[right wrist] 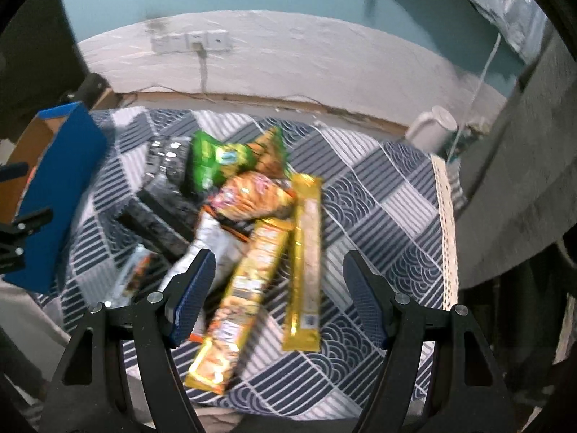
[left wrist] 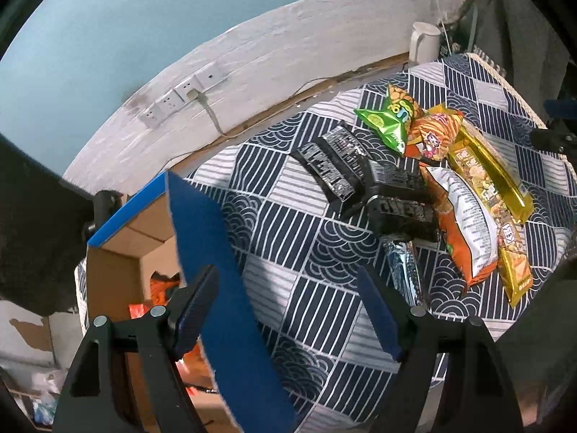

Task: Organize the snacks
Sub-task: 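Move both tools back over the remaining snack pile, then grasp the silver wrapped bar with the left tool while the right tool grasps the yellow stick pack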

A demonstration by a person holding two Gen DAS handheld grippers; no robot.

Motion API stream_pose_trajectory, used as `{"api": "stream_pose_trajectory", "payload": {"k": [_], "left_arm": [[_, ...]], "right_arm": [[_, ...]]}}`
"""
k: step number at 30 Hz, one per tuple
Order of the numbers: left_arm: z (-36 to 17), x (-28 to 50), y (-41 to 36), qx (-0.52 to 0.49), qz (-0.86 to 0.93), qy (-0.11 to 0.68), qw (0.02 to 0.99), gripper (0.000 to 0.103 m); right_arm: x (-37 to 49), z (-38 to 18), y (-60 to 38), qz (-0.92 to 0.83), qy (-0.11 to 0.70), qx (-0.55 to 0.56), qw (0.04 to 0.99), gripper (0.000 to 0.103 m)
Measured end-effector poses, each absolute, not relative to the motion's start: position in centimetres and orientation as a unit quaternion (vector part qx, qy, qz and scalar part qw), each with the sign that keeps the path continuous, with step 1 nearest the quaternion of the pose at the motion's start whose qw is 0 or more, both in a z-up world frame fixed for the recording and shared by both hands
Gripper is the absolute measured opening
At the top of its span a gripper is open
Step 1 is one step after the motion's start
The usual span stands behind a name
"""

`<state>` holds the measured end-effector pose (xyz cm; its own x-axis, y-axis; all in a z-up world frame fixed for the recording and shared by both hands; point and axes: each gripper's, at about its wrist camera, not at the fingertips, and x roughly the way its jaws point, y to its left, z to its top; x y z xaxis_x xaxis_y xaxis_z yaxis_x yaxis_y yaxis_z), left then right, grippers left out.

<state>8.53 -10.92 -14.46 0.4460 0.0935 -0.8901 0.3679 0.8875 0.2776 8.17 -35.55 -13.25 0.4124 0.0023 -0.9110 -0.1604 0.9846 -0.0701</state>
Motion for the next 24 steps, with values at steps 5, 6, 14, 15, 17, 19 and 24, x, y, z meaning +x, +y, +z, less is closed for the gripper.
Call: {"api": "stream_pose_trajectory", "payload": {"k": [5, 6, 14, 15, 17, 19, 24], "left_arm": [[-16.0, 9.3, -12.2, 0.228, -0.09, 0.526, 0.814, 0.08], [-16.2, 9.4, -12.4, 0.227, -0.091, 0.529, 0.813, 0.08], [-19.0, 10.1, -13.7, 0.217, -0.099, 0.554, 0.797, 0.08], [-19.3, 10.1, -13.9, 0.217, -0.101, 0.557, 0.795, 0.08], [-19.9, 10.1, -14.5, 0.227, -0.102, 0.558, 0.791, 0.08], [-20.1, 10.2, -14.9, 0.233, -0.103, 0.556, 0.791, 0.08], [-20.8, 10.3, -15.1, 0.224, -0.108, 0.567, 0.785, 0.08]], "right_arm": [[9.0, -16.3, -37.2, 0.038, 0.563, -0.063, 0.823, 0.073], [9.1, -16.8, -37.5, 0.036, 0.566, -0.062, 0.821, 0.073], [10.1, -21.6, -39.0, 0.029, 0.602, -0.05, 0.796, 0.073], [10.2, -21.9, -39.1, 0.031, 0.606, -0.049, 0.794, 0.073], [10.1, -22.6, -39.1, 0.033, 0.611, -0.048, 0.789, 0.073], [10.1, -23.3, -39.1, 0.036, 0.617, -0.049, 0.785, 0.073], [9.9, -24.5, -39.3, 0.046, 0.629, -0.047, 0.774, 0.051]]}}
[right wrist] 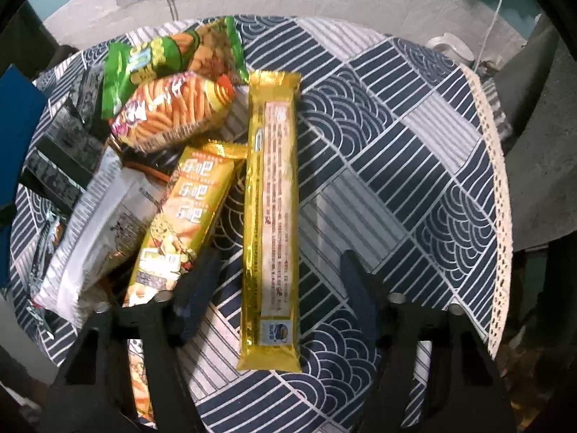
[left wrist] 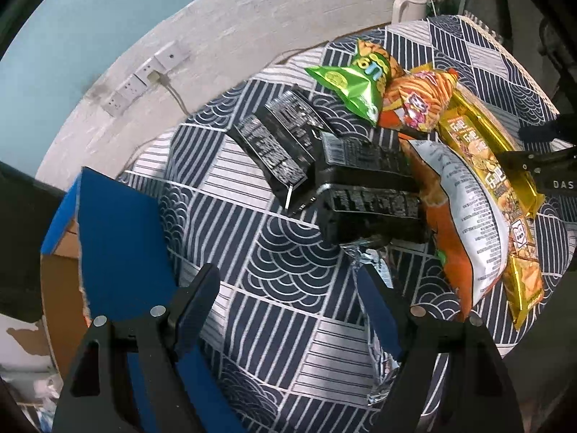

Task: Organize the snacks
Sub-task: 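Grasp the silver wrapped bar with the left tool while the right tool grasps the yellow stick pack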

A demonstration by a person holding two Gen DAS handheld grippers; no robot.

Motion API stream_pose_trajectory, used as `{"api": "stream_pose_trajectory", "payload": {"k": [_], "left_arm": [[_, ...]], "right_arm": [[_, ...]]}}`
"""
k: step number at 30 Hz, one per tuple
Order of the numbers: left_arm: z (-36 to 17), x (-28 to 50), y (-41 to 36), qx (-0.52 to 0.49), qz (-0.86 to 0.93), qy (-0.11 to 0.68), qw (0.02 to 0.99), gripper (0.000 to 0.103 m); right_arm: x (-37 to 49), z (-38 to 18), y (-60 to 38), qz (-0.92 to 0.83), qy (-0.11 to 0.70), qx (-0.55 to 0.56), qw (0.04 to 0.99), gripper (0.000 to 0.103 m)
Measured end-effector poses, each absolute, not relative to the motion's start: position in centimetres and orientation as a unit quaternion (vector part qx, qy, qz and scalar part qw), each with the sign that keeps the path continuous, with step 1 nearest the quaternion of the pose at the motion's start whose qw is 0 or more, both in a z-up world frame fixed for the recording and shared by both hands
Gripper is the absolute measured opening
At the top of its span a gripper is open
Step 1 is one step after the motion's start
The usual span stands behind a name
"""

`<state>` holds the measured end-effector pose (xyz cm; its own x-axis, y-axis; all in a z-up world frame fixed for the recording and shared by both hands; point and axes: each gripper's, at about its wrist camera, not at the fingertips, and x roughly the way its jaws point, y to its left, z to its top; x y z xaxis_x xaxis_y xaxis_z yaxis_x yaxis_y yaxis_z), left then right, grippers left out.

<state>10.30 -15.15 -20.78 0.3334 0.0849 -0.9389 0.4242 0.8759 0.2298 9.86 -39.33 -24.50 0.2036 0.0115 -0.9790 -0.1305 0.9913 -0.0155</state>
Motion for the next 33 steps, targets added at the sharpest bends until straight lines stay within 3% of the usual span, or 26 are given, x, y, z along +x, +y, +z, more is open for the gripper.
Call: {"api": "stream_pose_trajectory", "payload": {"k": [5, 19, 23, 26, 33], "left_arm": [[-21.0, 10.4, -15.1, 0.22, -0.11, 0.571, 0.783, 0.08], [-22.1, 9.1, -15.5, 0.195, -0.12, 0.602, 0.765, 0.08], [-22.5, 9.2, -15.8, 0.192, -0.12, 0.604, 0.764, 0.08], [-22.9, 9.3, -15.9, 0.19, -0.121, 0.609, 0.761, 0.08], [-24.5, 9.3, -16.1, 0.175, -0.131, 0.628, 0.747, 0.08]], "right_arm": [[9.2, -25.2, -40.0, 0.054, 0.644, -0.036, 0.763, 0.028], [2.5, -23.6, -43.5, 0.033, 0.652, -0.026, 0.757, 0.03], [3.2, -23.0, -43.9, 0.029, 0.64, -0.019, 0.767, 0.032], [4.1, -22.5, -44.1, 0.026, 0.631, -0.016, 0.775, 0.042], [6.3, -23.1, -44.5, 0.029, 0.626, -0.003, 0.78, 0.042]]}}
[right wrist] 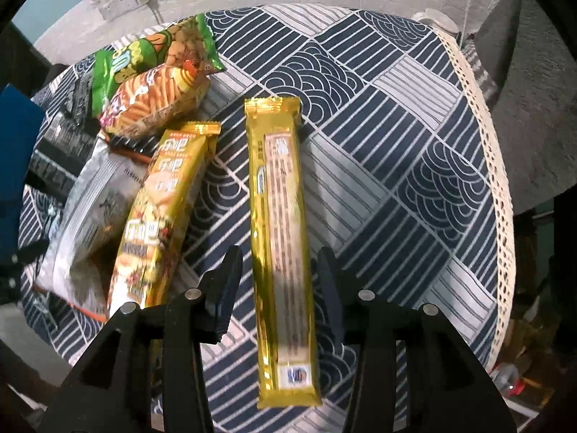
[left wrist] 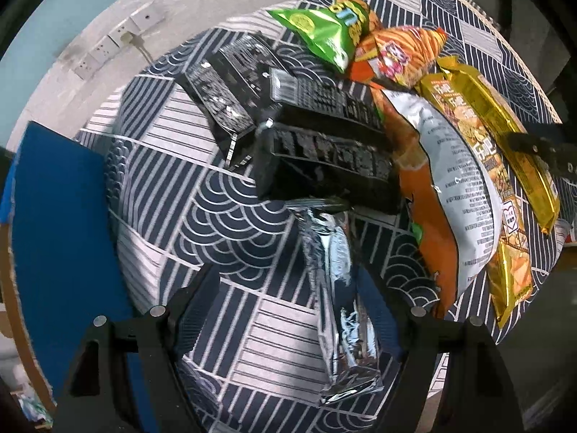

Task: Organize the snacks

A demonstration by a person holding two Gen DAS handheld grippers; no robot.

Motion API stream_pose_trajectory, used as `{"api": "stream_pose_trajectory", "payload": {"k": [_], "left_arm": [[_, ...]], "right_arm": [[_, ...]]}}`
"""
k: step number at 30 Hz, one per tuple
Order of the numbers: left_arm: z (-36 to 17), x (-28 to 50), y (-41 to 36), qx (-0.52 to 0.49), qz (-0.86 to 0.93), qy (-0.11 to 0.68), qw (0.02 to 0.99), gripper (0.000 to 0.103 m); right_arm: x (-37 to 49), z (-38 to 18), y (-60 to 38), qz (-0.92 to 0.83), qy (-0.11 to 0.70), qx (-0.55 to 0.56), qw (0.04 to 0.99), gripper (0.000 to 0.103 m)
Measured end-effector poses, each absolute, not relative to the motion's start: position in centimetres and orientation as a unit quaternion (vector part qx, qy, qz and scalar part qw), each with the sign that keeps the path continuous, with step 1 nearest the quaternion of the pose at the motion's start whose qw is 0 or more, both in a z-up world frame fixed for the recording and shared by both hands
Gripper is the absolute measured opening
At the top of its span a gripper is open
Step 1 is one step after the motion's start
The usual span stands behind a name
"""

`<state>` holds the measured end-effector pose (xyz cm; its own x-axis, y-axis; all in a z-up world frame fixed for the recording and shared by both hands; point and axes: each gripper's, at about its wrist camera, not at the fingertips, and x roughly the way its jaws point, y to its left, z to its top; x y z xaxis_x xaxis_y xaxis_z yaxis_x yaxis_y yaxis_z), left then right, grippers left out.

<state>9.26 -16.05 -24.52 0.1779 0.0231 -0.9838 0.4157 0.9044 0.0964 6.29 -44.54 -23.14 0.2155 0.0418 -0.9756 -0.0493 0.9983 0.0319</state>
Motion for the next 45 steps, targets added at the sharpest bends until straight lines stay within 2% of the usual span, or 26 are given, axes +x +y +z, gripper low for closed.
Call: {"api": "stream_pose_trajectory", "payload": {"k": [10, 12, 14, 17, 22, 38, 39, 45], "left_arm": [[-26.3, 9.1, -17.6, 0.188, -0.14, 0.631, 0.739, 0.08], [-26.5, 8.8, -17.3, 0.179, -0.142, 0.636, 0.737, 0.069], [-26.4, 8.8, -17.0, 0.174, -0.139, 0.635, 0.74, 0.053], [-26.3, 8.6, -17.0, 0.18, -0.141, 0.632, 0.741, 0.032], [-25.6, 8.5, -16.3, 0.161, -0.142, 0.637, 0.74, 0.031], [-19.7, 6.8, -13.9, 0.154, -0.133, 0.586, 0.784, 0.03], [-19.1, 6.4, -14.1, 0.156, -0.133, 0.581, 0.788, 0.03], [-16.8, 6.0, -13.0, 0.152, -0.133, 0.557, 0.805, 0.03]], "right_arm": [[10.6, -25.6, -43.2, 0.029, 0.627, -0.027, 0.778, 0.042], [10.6, -26.1, -43.3, 0.03, 0.624, -0.03, 0.78, 0.041], [10.7, -26.6, -42.7, 0.029, 0.625, -0.037, 0.779, 0.034], [10.7, -26.8, -42.2, 0.028, 0.622, -0.046, 0.781, 0.032], [8.7, -26.7, -41.2, 0.029, 0.614, -0.048, 0.787, 0.032], [5.6, -19.7, -39.0, 0.029, 0.571, -0.047, 0.819, 0.032], [5.4, -17.9, -39.8, 0.03, 0.568, -0.049, 0.821, 0.032], [5.5, -16.3, -38.9, 0.038, 0.551, -0.045, 0.833, 0.031]]}}
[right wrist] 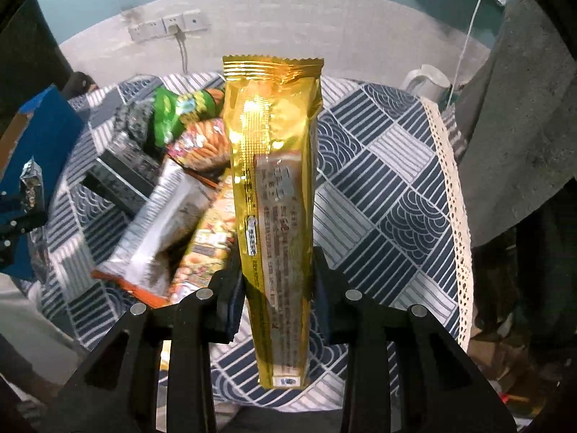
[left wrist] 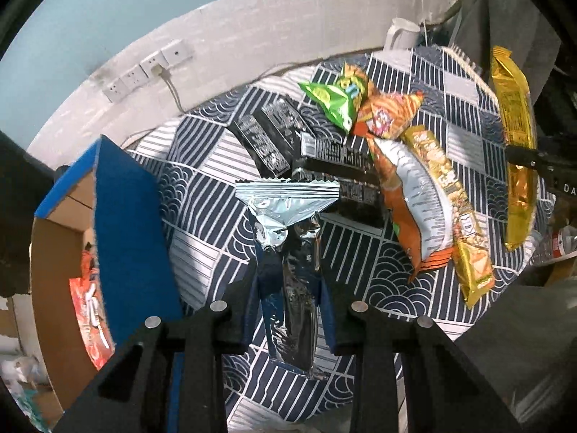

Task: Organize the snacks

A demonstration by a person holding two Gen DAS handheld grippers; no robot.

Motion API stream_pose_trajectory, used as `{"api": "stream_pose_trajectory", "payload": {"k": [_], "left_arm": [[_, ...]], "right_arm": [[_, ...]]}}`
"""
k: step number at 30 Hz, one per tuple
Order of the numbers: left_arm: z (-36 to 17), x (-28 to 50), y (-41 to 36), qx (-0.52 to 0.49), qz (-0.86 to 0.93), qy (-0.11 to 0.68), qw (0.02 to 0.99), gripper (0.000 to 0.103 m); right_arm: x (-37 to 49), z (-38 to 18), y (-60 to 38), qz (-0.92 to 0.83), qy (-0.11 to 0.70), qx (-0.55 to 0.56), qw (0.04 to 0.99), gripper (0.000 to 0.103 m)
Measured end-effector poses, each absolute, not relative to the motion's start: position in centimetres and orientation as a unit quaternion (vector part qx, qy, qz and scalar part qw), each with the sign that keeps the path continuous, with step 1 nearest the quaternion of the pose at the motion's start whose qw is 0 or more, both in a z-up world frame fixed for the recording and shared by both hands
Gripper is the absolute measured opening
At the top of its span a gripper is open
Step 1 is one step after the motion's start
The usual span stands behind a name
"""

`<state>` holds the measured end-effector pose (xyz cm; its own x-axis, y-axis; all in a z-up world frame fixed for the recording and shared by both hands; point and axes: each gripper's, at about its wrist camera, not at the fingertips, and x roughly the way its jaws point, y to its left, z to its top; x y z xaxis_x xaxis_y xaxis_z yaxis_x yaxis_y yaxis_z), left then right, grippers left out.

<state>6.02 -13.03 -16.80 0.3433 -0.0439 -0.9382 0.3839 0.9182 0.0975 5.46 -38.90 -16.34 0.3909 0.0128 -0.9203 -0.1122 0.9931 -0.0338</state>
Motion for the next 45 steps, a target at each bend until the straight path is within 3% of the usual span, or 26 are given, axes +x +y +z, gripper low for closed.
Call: {"api": "stream_pose_trajectory", "payload": {"k": [17, 45], "left_arm": [[-11.5, 4.9, -10.7, 0.15, -0.122, 0.501, 0.844, 0.03], [-5.1, 2.9, -3.2, 0.114, -0.08, 0.448, 0.883, 0.03]], "right_arm": [[4.9, -10.5, -33.7, 0.051, 0.49, -0.102, 0.864, 0.031], [4.0, -3.3, -25.6, 0.136, 0.439, -0.101, 0.882, 0.031]]}}
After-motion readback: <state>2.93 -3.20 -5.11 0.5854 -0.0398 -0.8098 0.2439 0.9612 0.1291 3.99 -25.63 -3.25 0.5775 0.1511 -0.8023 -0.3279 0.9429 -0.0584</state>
